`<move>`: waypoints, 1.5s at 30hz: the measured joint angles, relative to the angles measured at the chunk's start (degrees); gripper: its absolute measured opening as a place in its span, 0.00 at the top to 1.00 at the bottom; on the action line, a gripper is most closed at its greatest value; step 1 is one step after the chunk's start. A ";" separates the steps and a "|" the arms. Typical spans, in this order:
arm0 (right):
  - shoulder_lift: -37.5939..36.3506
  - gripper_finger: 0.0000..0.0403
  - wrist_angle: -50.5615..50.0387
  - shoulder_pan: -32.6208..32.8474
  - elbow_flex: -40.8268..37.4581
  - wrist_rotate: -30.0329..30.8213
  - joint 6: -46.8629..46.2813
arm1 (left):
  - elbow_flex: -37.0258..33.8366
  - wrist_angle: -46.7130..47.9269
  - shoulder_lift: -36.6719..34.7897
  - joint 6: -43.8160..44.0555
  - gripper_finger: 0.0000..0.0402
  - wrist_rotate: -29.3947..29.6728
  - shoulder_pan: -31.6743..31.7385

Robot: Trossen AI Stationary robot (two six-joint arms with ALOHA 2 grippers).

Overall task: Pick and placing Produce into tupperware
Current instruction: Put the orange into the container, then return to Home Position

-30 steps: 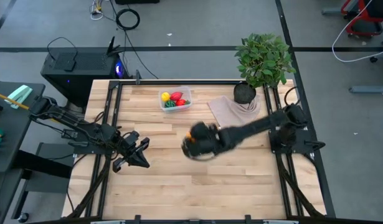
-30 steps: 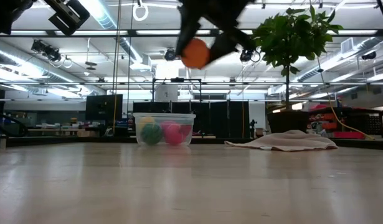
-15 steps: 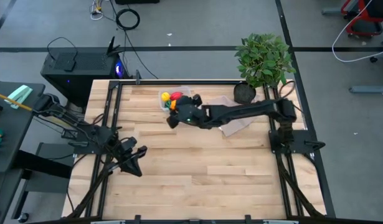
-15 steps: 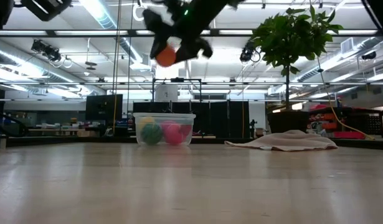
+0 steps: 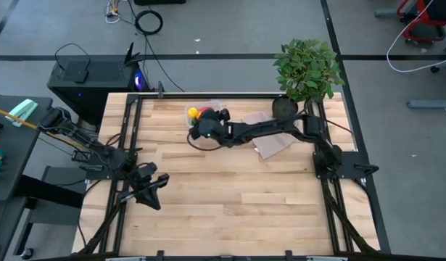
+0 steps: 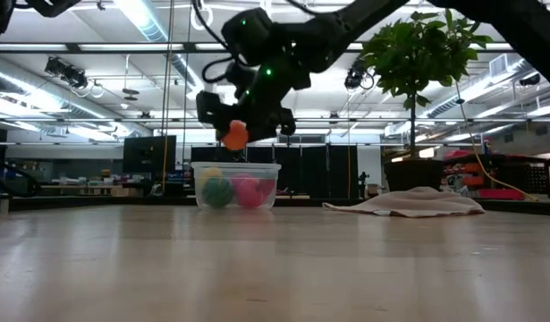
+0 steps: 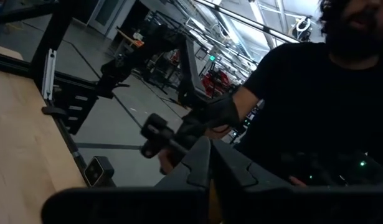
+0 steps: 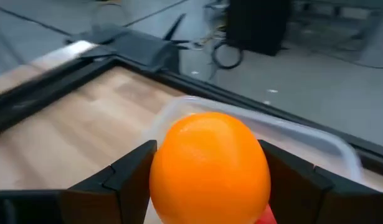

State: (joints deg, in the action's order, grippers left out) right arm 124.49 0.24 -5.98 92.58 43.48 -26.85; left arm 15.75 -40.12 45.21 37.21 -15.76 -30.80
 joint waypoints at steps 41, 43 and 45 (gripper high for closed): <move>-0.05 0.21 -1.90 -3.25 0.13 -4.46 -7.39 | 0.00 -0.02 0.02 0.50 0.94 0.01 0.02; -0.93 0.23 -2.74 -2.77 0.67 -2.93 -5.61 | 0.00 0.01 0.02 0.50 0.94 0.01 0.02; -1.59 0.26 -3.55 -2.55 1.81 -2.73 -3.85 | 0.00 0.06 0.02 0.49 0.95 0.01 0.02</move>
State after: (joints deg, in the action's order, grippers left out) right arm 122.90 -3.31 -8.52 94.38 40.75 -30.70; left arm 15.75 -40.07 45.23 37.70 -15.75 -30.79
